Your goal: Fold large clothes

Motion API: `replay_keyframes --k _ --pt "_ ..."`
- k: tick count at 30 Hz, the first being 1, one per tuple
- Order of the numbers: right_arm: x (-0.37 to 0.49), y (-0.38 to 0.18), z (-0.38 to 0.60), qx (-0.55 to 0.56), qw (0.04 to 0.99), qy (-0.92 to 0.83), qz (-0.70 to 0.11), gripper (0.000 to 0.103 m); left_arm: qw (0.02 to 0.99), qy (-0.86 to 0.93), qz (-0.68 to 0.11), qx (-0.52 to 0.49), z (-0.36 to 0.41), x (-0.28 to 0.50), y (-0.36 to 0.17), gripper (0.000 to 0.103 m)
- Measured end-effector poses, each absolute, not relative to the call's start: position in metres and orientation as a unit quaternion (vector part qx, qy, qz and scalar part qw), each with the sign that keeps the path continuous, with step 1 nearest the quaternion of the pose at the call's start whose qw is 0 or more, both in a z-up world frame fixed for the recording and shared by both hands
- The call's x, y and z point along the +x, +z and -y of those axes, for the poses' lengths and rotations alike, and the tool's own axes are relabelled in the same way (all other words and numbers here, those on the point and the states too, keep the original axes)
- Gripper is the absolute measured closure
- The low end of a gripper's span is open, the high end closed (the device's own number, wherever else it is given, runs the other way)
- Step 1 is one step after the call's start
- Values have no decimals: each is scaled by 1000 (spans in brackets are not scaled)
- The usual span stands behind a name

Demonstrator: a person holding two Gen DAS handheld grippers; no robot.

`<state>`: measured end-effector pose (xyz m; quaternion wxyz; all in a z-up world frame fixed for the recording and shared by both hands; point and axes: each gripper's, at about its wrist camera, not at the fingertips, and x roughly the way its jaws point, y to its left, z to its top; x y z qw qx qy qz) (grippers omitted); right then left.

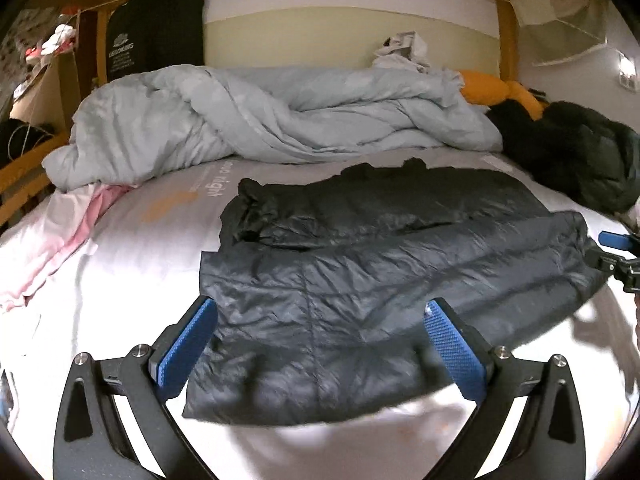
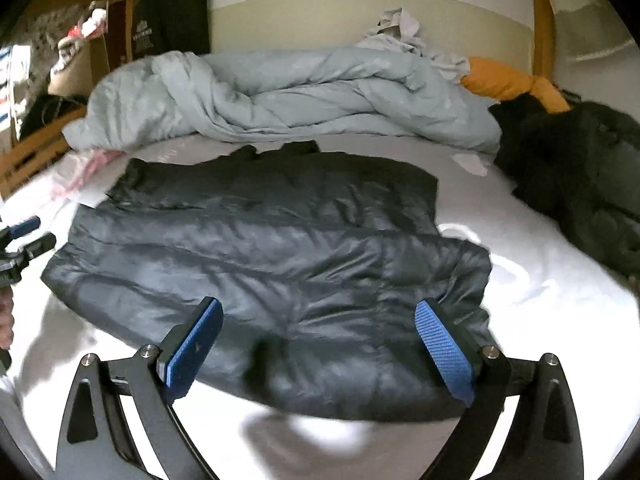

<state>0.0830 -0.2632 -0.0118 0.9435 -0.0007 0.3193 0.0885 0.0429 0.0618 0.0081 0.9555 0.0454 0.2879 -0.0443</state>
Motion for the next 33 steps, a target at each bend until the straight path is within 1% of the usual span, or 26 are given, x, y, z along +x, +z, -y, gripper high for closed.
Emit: replay_keyframes --k 6,13,15,17,21,26,33 --pt "62 -20 253 11 939 98 -329 5 950 -63 -304 35 -50 25 0 0" --pt "43 -21 230 -66 943 102 -310 5 951 -64 -300 41 -45 20 0 0" --pt "44 -28 220 -94 934 115 -324 5 947 -62 -310 60 -42 23 -4 0" --pt "46 -40 208 -139 924 111 -337 5 934 -49 -341 95 -37 30 -13 0" --pt "51 -62 192 -208 908 94 -351 5 912 -66 -385 127 -31 42 -38 0" --pt "58 -75 184 -255 895 61 -360 5 894 -74 -394 198 -17 47 -59 0" --pt "77 -81 194 -272 898 26 -344 5 894 -37 -391 218 -21 67 -71 0"
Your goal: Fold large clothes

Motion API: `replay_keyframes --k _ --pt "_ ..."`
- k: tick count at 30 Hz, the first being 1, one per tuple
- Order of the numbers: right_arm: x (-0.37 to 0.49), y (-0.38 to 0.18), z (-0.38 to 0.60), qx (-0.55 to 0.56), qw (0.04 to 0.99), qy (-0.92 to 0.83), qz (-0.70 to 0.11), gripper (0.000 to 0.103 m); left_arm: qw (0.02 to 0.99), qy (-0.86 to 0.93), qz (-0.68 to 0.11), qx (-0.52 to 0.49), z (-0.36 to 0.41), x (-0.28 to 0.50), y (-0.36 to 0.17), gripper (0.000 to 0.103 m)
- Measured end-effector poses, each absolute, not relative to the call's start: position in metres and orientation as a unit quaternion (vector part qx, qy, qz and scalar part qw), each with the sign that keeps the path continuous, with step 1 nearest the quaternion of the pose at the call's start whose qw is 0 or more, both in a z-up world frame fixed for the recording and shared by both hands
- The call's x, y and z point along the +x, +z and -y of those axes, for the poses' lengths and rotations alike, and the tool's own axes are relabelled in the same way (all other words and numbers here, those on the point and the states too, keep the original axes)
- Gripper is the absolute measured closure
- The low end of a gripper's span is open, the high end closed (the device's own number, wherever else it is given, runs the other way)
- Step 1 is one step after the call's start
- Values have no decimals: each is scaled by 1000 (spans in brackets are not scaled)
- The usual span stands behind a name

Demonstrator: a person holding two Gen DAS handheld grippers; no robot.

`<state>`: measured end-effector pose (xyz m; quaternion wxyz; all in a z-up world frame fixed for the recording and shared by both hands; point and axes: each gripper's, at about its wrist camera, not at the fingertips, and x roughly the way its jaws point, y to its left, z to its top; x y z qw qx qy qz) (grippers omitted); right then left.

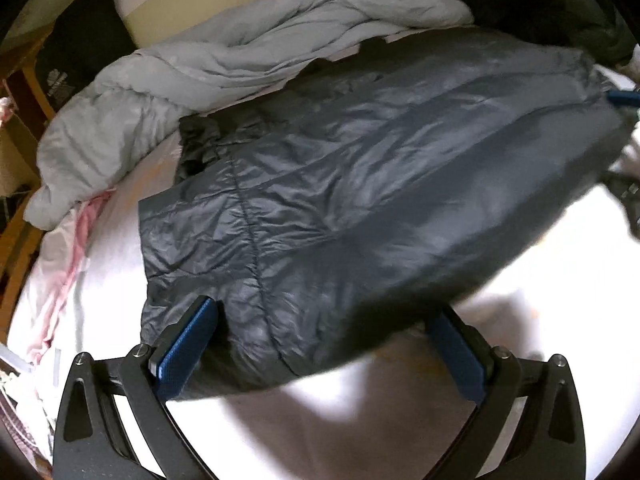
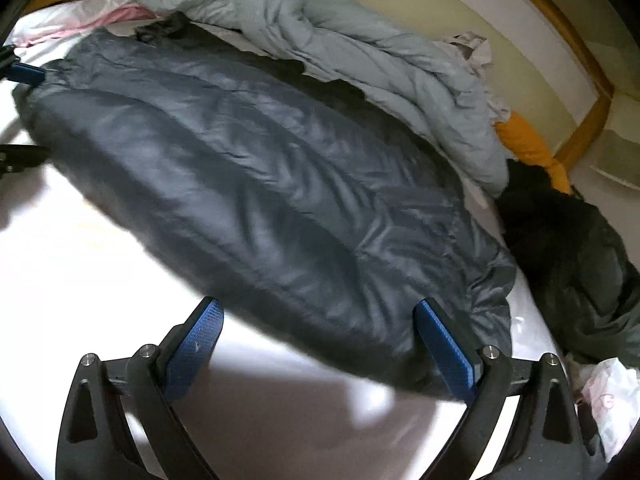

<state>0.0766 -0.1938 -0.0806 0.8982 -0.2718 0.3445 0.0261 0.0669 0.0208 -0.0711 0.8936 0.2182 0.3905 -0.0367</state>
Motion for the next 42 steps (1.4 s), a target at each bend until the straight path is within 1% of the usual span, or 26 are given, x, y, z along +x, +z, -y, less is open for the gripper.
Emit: replay_keyframes --k 3,4,5,6,7,8,9,10,12,13,15,21,23,25,26,27,28,30,33,36,39,40,42 --pt "85 -80 204 -272 901 6 -337 5 900 -14 -386 203 -32 76 -73 0" --pt "89 -80 209 -272 902 -1 -334 5 902 -10 -383 199 -35 77 -72 2" --pt "90 -80 212 -273 903 -7 -330 6 904 -5 -379 197 -38 78 -71 5" --pt "90 -80 215 -275 904 -13 -326 8 905 -1 -375 198 -39 77 -70 16" --pt "90 -80 218 -277 905 -16 -323 20 906 3 -373 200 -40 77 -70 31" --pt "90 -81 220 -281 904 -20 -321 37 906 6 -371 202 -40 75 -69 41" --pt "89 -82 221 -291 902 -32 -318 51 906 9 -371 206 -40 74 -69 62" --pt "88 -83 221 -298 900 -37 -316 56 905 9 -371 207 -40 72 -67 72" --pt "82 -81 223 -289 902 -31 -318 69 909 1 -365 200 -40 63 -59 78" --pt "78 -78 226 -277 905 -29 -320 70 910 -1 -365 198 -40 58 -55 78" --pt "68 -72 229 -257 909 -22 -327 72 911 -6 -365 190 -42 47 -48 79" --pt "16 -54 230 -228 911 1 -345 72 911 -24 -382 151 -51 -3 -40 78" --pt "-6 -50 230 -228 911 11 -344 71 911 -31 -381 153 -55 -22 -42 75" --pt "-19 -48 229 -232 910 14 -343 69 913 -30 -378 152 -59 -33 -42 66" --pt "-25 -47 228 -235 911 13 -340 66 915 -26 -373 152 -61 -37 -40 64" --pt "-27 -46 228 -238 911 10 -337 60 917 -22 -369 152 -62 -39 -38 57" --pt "-30 -43 227 -242 912 5 -332 57 919 -17 -365 146 -65 -39 -36 49" --pt "-31 -36 229 -242 916 -3 -319 52 924 -9 -361 126 -70 -35 -28 42" --pt "-25 -19 238 -212 927 -10 -309 43 931 -9 -351 102 -78 -27 -14 36" --pt "-13 -1 244 -195 935 -9 -295 38 936 1 -333 118 -77 -14 1 28" --pt "-2 19 243 -198 942 -18 -271 35 941 3 -318 114 -79 8 22 27" --pt "6 27 243 -201 944 -22 -261 33 944 3 -314 106 -81 18 30 25" --pt "28 44 243 -203 949 -36 -239 22 948 6 -305 95 -86 41 41 22"
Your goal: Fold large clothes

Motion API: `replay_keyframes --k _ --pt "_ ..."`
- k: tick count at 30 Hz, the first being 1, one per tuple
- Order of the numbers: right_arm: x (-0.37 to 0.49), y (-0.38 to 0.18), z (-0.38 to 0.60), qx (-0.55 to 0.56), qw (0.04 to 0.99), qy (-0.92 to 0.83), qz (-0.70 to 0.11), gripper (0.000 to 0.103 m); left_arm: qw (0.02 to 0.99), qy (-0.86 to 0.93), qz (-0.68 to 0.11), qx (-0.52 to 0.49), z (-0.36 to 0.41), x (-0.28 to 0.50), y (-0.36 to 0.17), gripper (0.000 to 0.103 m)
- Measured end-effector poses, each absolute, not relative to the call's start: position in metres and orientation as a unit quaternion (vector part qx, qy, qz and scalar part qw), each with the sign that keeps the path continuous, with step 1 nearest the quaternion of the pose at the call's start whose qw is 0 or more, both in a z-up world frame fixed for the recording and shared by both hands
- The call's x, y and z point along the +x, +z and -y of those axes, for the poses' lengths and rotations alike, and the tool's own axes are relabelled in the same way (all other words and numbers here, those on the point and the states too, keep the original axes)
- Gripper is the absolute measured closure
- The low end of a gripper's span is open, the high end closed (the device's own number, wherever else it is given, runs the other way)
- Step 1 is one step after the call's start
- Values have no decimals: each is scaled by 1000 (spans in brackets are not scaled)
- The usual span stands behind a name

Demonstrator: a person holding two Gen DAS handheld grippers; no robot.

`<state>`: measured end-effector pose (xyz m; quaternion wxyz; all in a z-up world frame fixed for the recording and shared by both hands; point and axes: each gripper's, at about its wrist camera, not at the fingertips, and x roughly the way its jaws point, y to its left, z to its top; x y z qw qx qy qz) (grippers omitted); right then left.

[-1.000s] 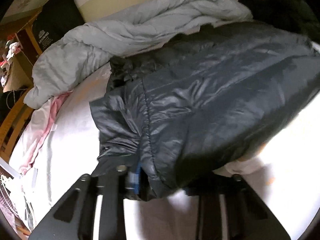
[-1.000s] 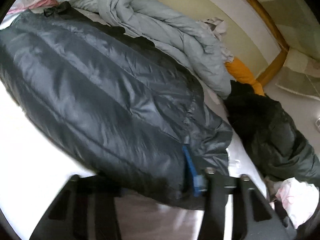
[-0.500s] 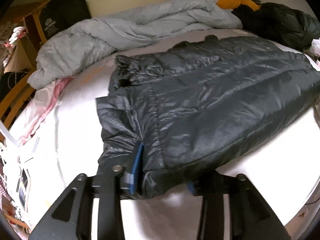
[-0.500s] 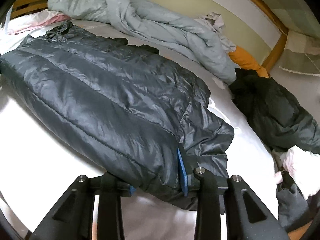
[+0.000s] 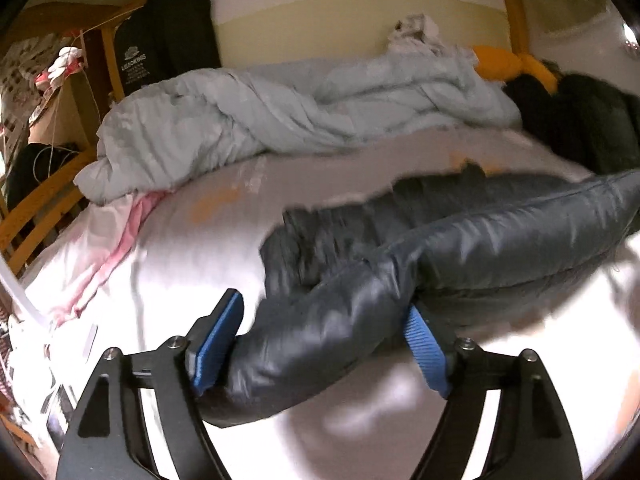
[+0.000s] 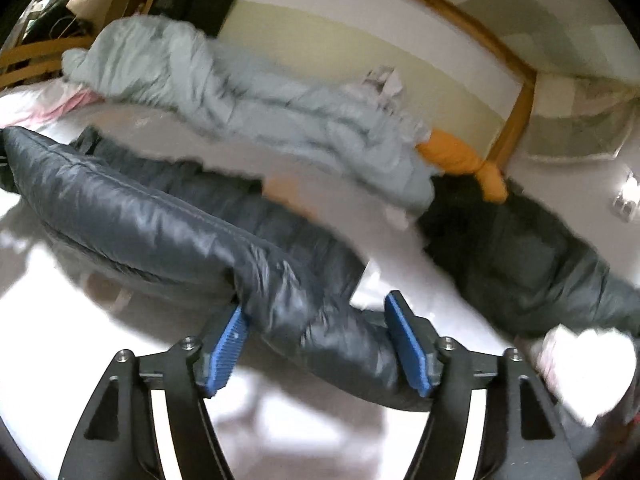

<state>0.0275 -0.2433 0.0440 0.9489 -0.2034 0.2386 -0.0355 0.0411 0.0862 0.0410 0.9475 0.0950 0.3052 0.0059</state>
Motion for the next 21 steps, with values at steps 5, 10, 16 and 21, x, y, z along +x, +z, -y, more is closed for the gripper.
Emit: replay_keyframes --k 5,10,16,21 --pt "106 60 261 -170 957 -46 -232 18 954 12 -287 87 -95 105 44 13" --pt "148 36 302 -112 958 -88 -249 18 958 11 -287 20 -125 132 21 2" --pt "141 2 375 69 946 11 -315 16 940 -53 -329 -80 -152 133 5 3" --pt "153 -15 388 157 917 94 -355 46 933 -107 -339 -63 -137 134 7 82"
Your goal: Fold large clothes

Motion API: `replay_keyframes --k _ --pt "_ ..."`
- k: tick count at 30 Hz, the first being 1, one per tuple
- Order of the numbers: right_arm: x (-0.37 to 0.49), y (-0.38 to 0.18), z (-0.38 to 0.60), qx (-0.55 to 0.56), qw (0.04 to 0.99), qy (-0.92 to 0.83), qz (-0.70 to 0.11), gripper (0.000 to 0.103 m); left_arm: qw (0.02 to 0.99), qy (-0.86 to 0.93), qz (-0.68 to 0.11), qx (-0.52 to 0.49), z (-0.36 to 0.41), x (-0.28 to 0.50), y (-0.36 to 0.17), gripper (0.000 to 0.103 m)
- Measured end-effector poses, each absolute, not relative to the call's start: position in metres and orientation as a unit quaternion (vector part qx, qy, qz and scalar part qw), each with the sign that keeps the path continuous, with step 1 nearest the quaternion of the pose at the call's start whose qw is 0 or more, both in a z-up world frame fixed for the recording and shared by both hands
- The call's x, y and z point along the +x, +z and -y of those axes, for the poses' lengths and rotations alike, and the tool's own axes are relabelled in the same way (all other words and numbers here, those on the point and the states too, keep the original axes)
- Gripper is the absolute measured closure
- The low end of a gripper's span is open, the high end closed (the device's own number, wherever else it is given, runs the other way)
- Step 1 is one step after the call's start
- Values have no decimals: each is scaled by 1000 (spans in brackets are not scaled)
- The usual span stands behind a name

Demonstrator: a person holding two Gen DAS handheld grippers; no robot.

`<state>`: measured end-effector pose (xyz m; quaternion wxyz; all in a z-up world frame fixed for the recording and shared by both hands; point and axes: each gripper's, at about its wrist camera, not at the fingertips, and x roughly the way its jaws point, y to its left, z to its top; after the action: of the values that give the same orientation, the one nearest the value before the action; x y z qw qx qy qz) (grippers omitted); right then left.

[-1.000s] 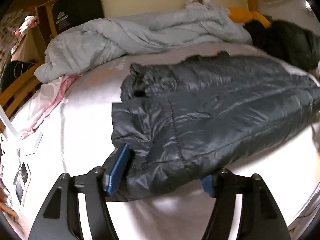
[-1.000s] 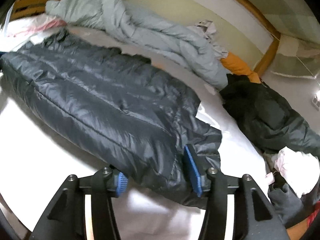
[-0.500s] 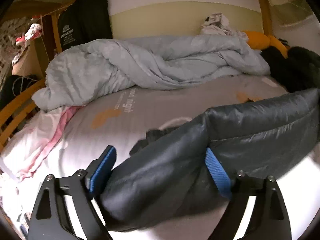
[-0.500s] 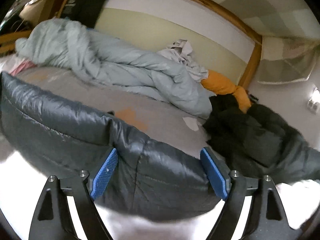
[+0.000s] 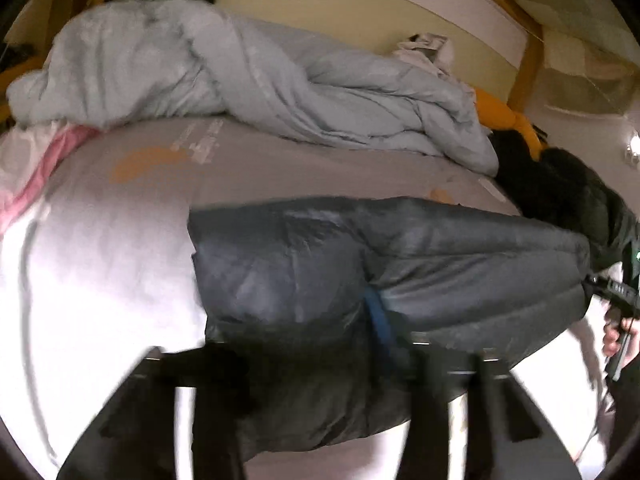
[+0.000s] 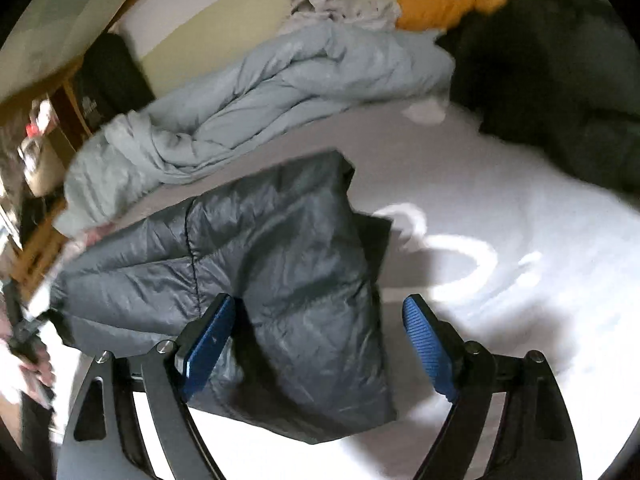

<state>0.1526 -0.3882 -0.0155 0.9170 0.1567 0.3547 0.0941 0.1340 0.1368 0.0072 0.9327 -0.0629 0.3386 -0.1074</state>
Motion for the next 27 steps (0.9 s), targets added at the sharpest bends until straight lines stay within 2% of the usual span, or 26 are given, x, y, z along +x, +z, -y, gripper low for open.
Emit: replay_keyframes --k 1,2,5,11,20,26,27 --pt "152 -13 381 143 921 98 -349 67 936 -106 -331 -51 -132 135 10 87" --pt "154 -6 372 112 931 92 -334 92 940 -102 -322 -44 -129 138 15 87" --pt "161 14 357 56 955 67 -283 93 946 -83 -312 -41 -128 159 26 88" --pt "222 3 343 32 947 31 -318 93 936 -49 -346 -32 -125 221 11 87" --pt "271 -51 349 93 928 20 -360 93 929 -15 -369 -18 -120 261 -34 70" --pt "273 -56 347 83 925 13 -371 93 935 -5 -355 -9 -120 259 -41 64" --pt "273 -54 346 78 926 11 -370 92 939 5 -343 -8 -121 253 -38 60"
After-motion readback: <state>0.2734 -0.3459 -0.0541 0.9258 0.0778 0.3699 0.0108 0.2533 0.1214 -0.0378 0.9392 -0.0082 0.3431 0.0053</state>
